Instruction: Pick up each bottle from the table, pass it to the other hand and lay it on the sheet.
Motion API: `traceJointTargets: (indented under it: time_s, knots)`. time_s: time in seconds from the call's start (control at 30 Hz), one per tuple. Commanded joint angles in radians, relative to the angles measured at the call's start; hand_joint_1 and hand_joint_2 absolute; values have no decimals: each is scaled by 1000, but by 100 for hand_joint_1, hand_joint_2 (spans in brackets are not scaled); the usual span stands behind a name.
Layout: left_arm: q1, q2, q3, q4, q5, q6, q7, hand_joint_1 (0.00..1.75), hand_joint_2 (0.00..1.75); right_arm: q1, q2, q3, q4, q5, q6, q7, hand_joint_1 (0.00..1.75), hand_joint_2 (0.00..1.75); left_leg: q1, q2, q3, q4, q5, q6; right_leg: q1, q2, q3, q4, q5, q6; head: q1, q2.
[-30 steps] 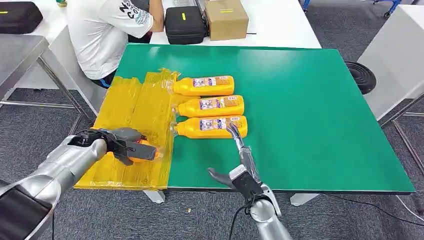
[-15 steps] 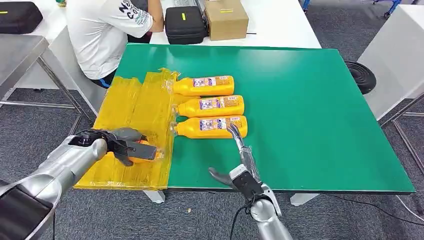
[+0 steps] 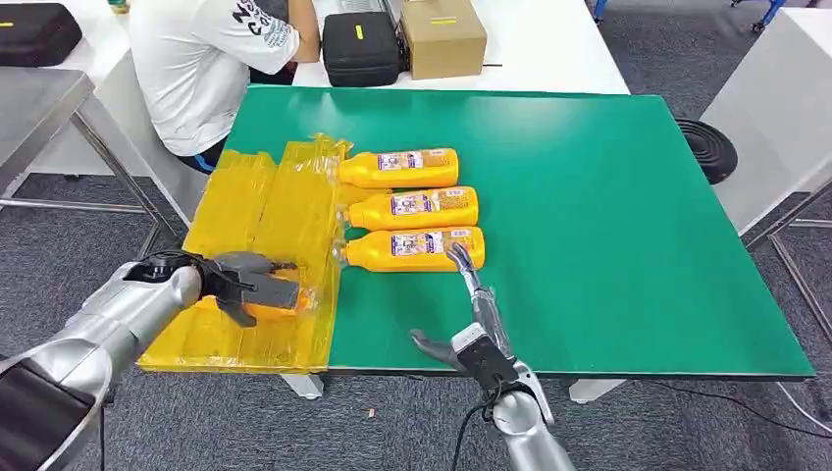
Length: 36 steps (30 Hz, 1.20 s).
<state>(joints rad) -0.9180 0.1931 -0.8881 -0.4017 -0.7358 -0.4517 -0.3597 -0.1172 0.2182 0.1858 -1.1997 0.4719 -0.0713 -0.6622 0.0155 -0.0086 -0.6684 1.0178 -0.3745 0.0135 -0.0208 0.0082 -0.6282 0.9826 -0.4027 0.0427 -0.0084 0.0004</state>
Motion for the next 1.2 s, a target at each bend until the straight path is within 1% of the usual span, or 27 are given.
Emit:
traceJointTargets:
  time_s: [0.03, 0.23, 0.3, 0.33, 0.4, 0.43, 0.5, 0.53, 0.6, 0.67, 0.7, 0.73, 0.77, 0.83, 0.87, 0.9, 0.93, 1.0, 1.03, 1.17, 1.2]
  knots:
    - [-28, 68, -26, -44, 22, -9, -13, 0, 175, -37, -9, -2, 74, -8, 6, -6, 0, 175, 1, 2, 5, 1, -3, 0, 2, 1, 5, 0, -3, -3, 0, 0]
    - [-27, 73, -28, -61, 30, -13, -12, 0, 175, -41, -9, -2, 81, -11, 4, -9, 0, 175, 1, 1, 2, 0, -2, 0, 1, 0, 3, 0, -1, -2, 0, 0]
    - [-29, 72, -30, -64, 32, -14, -8, 0, 175, -40, -9, -2, 79, -13, 2, -9, 0, 175, 1, 2, 5, 1, -3, 0, 1, 0, 6, 0, -3, -3, 0, 0]
    - [-28, 76, -36, -69, 42, -16, -3, 0, 175, -38, -11, 0, 75, -15, 1, -9, 0, 175, 1, 1, 1, 0, -2, 0, 1, 0, 2, 0, -1, -2, 0, 0]
    - [-23, 79, -44, -72, 47, -13, 1, 0, 175, -36, -11, 2, 73, -17, 0, -9, 0, 175, 1, 1, 4, 0, -3, 0, 1, -1, 5, 0, -3, -3, 0, 0]
    - [-20, 80, -47, -72, 48, -11, 1, 0, 175, -36, -11, 2, 73, -17, 0, -9, 0, 175, 1, 1, 1, 0, -1, 0, 1, 0, 2, -1, -1, -2, 0, 0]
    - [-15, 82, -55, -73, 54, -8, -1, 0, 175, -35, -11, 4, 72, -18, 0, -8, 0, 175, 1, 1, 5, 0, -3, 0, 1, 0, 6, 0, -3, -3, 0, 0]
    - [-13, 83, -57, -74, 54, -6, -1, 0, 175, -34, -11, 4, 71, -19, -1, -7, 0, 175, 0, 1, 2, 0, -2, 0, 1, 0, 3, -1, -1, -2, 0, 0]
    - [-13, 83, -57, -74, 54, -6, -1, 0, 175, -34, -11, 4, 71, -19, -1, -7, 0, 175, 1, 1, 2, 0, -2, 0, 1, 0, 2, 0, -1, -2, 0, 0]
    - [-15, 84, -58, -75, 55, -7, -1, 0, 175, -33, -10, 4, 71, -19, -1, -7, 0, 175, 1, 1, 5, 0, -3, 0, 1, 0, 5, 0, -3, -3, 0, 0]
    - [-18, 88, -61, -79, 57, -9, -6, 0, 175, -31, -11, 4, 69, -20, -2, -6, 0, 175, 1, 1, 2, 0, -2, 0, 1, 0, 3, -1, -2, -2, 0, 0]
    - [-22, 91, -62, -83, 60, -15, -9, 0, 175, -30, -11, 5, 68, -20, -2, -6, 0, 175, 1, 1, 4, 0, -3, 0, 1, 0, 5, 0, -3, -3, 0, 0]
    - [-26, 98, -64, -92, 69, -25, -18, 0, 175, -28, -11, 4, 65, -21, -4, -5, 0, 175, 1, 1, 2, 0, -2, 0, 1, 0, 3, 0, -2, -2, 0, 0]
    - [-41, 125, -76, -132, 91, -63, -34, 0, 175, -26, -14, 4, 64, -22, -5, -3, 0, 175, 1, 1, 4, 1, -3, 0, 1, 0, 5, 0, -3, -3, 0, 0]
    - [-47, 135, -81, -146, 101, -81, -39, 0, 175, -26, -15, 4, 64, -23, -5, -3, 0, 175, 1, 1, 1, 1, -2, 0, 2, 0, 2, 0, -2, -2, 0, 0]
    - [-56, 147, -88, -162, 111, -104, -44, 0, 175, -28, -15, 3, 65, -23, -6, -2, 0, 175, 1, 1, 3, 1, -3, 0, 2, 0, 4, 1, -3, -3, 0, 0]
    - [-69, 159, -95, -175, 119, -127, -47, 0, 175, -31, -16, 3, 66, -24, -6, -1, 0, 175, 1, 0, 0, 1, -2, 0, 2, -1, 1, 0, -1, -2, 0, 0]
    - [-78, 195, -109, -223, 159, -159, -38, 0, 175, -31, -17, 4, 69, -26, -5, 0, 0, 175, 2, 1, 2, 2, -3, 0, 2, -1, 3, 1, -3, -3, 0, 0]
    - [-83, 206, -112, -235, 172, -170, -39, 0, 175, -32, -16, 5, 71, -26, -5, 0, 0, 175, 2, 1, 0, 2, -2, 0, 2, 0, 0, 1, -2, -2, 0, 0]
    - [-80, 212, -118, -245, 178, -171, -35, 0, 175, -32, -16, 5, 71, -26, -6, 0, 0, 175, 1, 1, 0, 1, -2, 0, 1, -1, 1, 0, -2, -2, 0, 0]
    - [-80, 212, -118, -245, 178, -171, -35, 0, 175, -32, -16, 5, 71, -26, -6, 0, 0, 175, 1, 1, 2, 1, -3, 0, 2, -1, 3, 0, -3, -3, 0, 0]
